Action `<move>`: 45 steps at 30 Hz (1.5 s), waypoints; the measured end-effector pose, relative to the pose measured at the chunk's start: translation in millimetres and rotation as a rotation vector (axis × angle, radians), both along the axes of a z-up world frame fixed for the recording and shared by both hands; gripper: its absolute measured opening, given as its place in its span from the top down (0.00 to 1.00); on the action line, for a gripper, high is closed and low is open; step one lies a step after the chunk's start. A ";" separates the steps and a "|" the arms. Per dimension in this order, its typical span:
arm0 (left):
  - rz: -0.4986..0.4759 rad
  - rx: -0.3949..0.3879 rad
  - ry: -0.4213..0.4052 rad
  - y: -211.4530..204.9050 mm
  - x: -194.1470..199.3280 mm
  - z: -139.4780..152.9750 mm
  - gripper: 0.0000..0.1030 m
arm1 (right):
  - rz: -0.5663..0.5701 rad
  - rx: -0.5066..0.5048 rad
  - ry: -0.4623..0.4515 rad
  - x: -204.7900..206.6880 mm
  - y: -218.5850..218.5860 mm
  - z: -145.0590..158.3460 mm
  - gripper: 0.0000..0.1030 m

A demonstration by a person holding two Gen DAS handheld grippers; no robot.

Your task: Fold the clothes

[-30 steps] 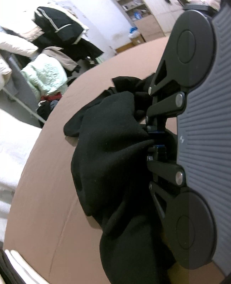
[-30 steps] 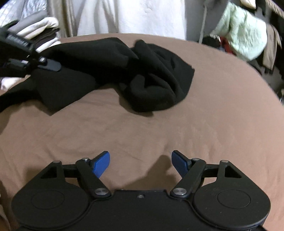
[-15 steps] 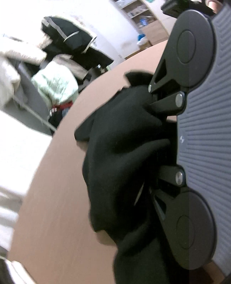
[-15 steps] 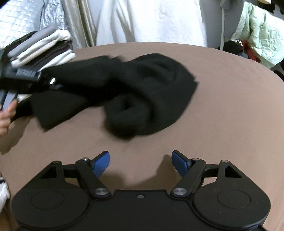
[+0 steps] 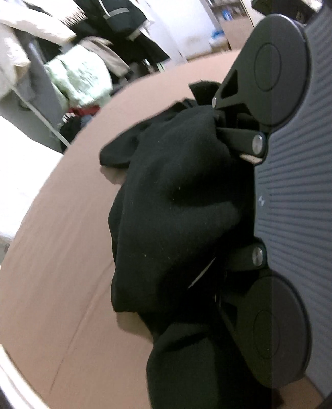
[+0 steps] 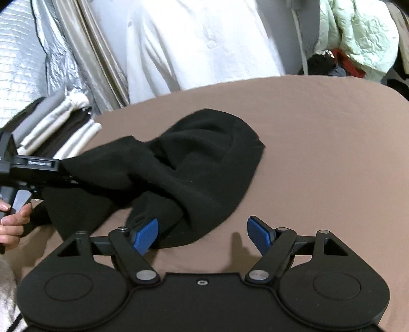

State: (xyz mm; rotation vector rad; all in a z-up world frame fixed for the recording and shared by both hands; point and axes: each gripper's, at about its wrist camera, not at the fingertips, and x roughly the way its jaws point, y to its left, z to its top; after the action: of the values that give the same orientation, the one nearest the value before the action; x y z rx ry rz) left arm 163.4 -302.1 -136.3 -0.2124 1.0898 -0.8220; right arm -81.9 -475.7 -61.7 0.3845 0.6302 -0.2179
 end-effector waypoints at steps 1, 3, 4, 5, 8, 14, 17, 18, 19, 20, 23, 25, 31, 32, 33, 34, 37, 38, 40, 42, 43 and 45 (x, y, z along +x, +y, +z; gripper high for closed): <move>-0.009 0.016 -0.009 1.0 -1.6 6.0 0.52 | 0.013 -0.008 -0.006 2.3 4.8 2.0 0.21; -0.013 0.040 -0.021 4.2 -1.4 18.5 0.50 | 0.039 -0.025 -0.020 7.2 14.2 6.1 0.21; -0.009 0.050 -0.020 6.4 -0.2 24.6 0.50 | 0.053 -0.035 -0.033 12.3 17.5 8.6 0.21; 0.003 0.055 -0.008 9.7 3.0 30.7 0.50 | 0.067 -0.044 -0.045 17.4 20.5 11.2 0.21; 0.015 0.088 -0.030 17.2 7.0 52.7 0.50 | 0.108 -0.072 -0.087 35.5 19.6 18.8 0.20; -0.044 0.283 -0.265 15.5 -9.7 118.6 0.45 | 0.177 -0.075 -0.053 75.5 3.9 14.6 0.93; -0.032 0.230 -0.289 22.1 -13.2 131.2 0.31 | 0.095 -0.104 -0.059 67.7 -6.8 15.8 0.93; -0.024 0.208 -0.285 23.2 -13.9 130.0 0.30 | 0.068 -0.126 -0.066 59.9 -12.3 20.6 0.93; -0.016 0.187 -0.281 24.4 -14.6 128.8 0.29 | 0.041 -0.148 -0.073 52.1 -17.7 25.3 0.93; -0.006 0.167 -0.270 24.4 -14.6 123.9 0.27 | 0.016 -0.170 -0.080 44.0 -23.3 30.2 0.93; 0.036 0.136 -0.153 13.9 -8.1 80.1 0.26 | -0.065 -0.210 -0.082 12.9 -47.3 45.6 0.94; 0.074 0.136 -0.083 4.2 -2.2 46.9 0.26 | -0.117 -0.213 -0.074 -6.2 -62.9 51.5 0.94; 0.052 0.102 -0.150 -16.1 -12.3 20.3 0.90 | -0.207 -0.189 -0.054 -49.1 -92.7 52.2 0.94; 0.019 0.112 -0.190 -20.3 -19.7 26.0 0.91 | -0.204 -0.191 -0.048 -48.8 -93.3 46.9 0.94; -0.005 0.116 -0.226 -23.4 -26.6 33.0 0.91 | -0.201 -0.195 -0.040 -48.1 -94.0 41.9 0.94; -0.013 0.110 -0.257 -24.7 -32.7 42.2 0.91 | -0.195 -0.211 -0.026 -44.5 -95.0 38.6 0.94; -0.033 0.057 -0.342 -27.4 -49.9 76.4 0.91 | -0.196 -0.298 -0.022 -28.5 -101.3 47.8 0.94; -0.037 0.026 -0.367 -27.9 -55.2 90.4 0.91 | -0.209 -0.333 -0.042 -23.5 -106.3 58.4 0.94; -0.055 -0.034 -0.429 -27.7 -70.2 119.9 0.92 | -0.264 -0.395 -0.084 -23.5 -117.6 79.4 0.94; -0.115 -0.113 -0.434 -26.5 -87.3 138.0 0.91 | -0.329 -0.463 -0.131 -26.6 -130.3 102.0 0.94; -0.152 -0.157 -0.421 -25.7 -95.4 145.1 0.90 | -0.360 -0.498 -0.148 -27.9 -136.2 111.6 0.95; -0.236 -0.231 -0.310 -32.1 -108.7 138.6 0.88 | -0.394 -0.582 -0.112 -27.7 -142.3 110.4 0.94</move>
State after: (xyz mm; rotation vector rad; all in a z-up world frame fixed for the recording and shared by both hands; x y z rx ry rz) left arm 54.7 -334.2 2.3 -0.1445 0.7352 -1.1527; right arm -109.6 -618.0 48.7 -0.0476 0.3511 -0.7309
